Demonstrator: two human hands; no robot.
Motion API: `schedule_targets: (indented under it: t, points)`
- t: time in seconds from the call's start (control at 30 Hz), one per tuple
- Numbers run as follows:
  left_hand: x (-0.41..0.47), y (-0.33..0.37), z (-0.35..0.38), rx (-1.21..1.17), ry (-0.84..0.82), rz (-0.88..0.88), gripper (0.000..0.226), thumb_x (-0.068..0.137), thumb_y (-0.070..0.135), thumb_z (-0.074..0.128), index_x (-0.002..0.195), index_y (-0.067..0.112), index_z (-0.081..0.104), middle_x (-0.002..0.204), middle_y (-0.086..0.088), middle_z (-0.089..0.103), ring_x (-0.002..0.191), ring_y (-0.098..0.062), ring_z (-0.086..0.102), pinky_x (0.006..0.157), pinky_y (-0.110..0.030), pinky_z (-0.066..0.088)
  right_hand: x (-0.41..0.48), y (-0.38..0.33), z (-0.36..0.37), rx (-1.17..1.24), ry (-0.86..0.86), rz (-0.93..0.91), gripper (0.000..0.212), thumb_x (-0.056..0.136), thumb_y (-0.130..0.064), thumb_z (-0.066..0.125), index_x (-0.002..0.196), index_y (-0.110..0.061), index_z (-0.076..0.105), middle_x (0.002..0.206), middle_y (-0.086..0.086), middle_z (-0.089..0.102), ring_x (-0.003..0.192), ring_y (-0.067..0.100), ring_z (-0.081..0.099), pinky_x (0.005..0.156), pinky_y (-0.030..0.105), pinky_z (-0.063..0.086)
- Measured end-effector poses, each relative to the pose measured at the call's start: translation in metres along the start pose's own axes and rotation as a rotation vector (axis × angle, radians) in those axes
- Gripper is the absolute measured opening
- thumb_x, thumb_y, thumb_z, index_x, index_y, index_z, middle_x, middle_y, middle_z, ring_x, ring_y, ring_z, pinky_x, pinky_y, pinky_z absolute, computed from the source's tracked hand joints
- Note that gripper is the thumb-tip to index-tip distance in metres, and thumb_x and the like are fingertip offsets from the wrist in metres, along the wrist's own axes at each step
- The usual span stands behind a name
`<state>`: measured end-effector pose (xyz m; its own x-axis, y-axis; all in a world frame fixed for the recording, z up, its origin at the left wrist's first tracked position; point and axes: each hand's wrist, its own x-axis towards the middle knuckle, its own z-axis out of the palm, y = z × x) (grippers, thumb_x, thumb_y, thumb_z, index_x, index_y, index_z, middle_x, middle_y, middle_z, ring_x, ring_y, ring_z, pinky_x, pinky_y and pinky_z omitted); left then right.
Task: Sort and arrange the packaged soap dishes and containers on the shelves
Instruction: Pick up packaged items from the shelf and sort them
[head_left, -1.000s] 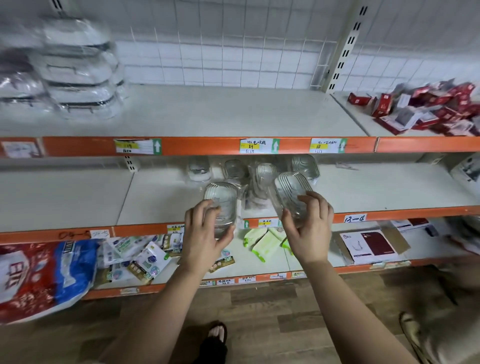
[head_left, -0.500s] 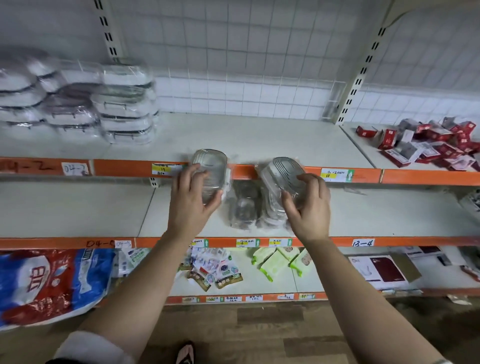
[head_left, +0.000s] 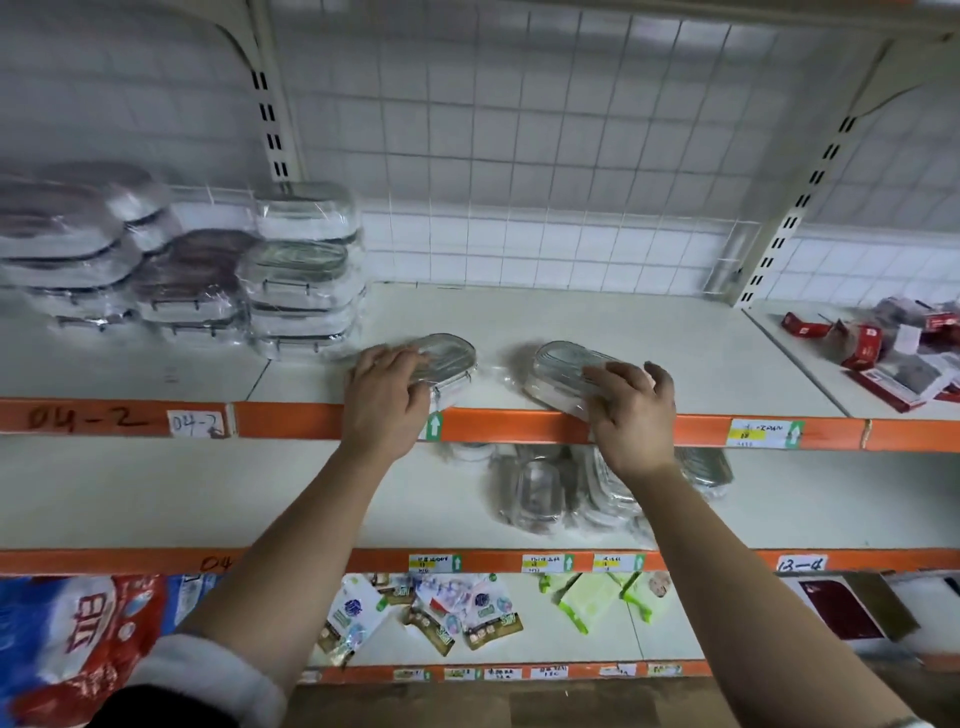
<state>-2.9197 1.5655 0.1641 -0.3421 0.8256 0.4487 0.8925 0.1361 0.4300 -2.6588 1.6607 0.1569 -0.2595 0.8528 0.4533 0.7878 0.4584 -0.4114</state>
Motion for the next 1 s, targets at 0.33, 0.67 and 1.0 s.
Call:
schedule_targets:
  t: [0.33,0.67,1.0]
  points:
    - [0.036,-0.020,0.018,0.080,-0.066,0.015,0.062,0.076,0.064,0.066,0.112,0.014,0.056,0.109,-0.002,0.063,0.108,-0.029,0.052,0.098,-0.038,0.035,0.033,-0.017,0.027,0.132,-0.082,0.044,0.024,0.083,-0.003,0.059,0.107,-0.005,0.063,0.117,0.011,0.064,0.117,0.038,0.051,0.101,0.041,0.040]
    - [0.044,-0.032,-0.030,-0.072,0.176,0.296,0.063,0.084,0.058,0.056,0.114,0.003,0.060,0.124,-0.014,0.058,0.117,-0.031,0.050,0.104,-0.039,0.036,0.052,-0.030,0.040,0.205,-0.055,0.101,0.020,0.086,-0.023,0.068,0.101,-0.010,0.066,0.111,0.007,0.065,0.109,0.034,0.057,0.085,0.038,0.048]
    - [0.104,-0.074,-0.119,-0.021,0.170,0.268,0.066,0.085,0.061,0.058,0.125,0.009,0.055,0.135,-0.009,0.052,0.128,-0.024,0.038,0.103,-0.027,0.024,0.059,-0.042,0.056,0.190,-0.044,0.141,0.024,0.083,-0.034,0.070,0.097,-0.017,0.063,0.106,0.003,0.063,0.106,0.030,0.056,0.082,0.039,0.050]
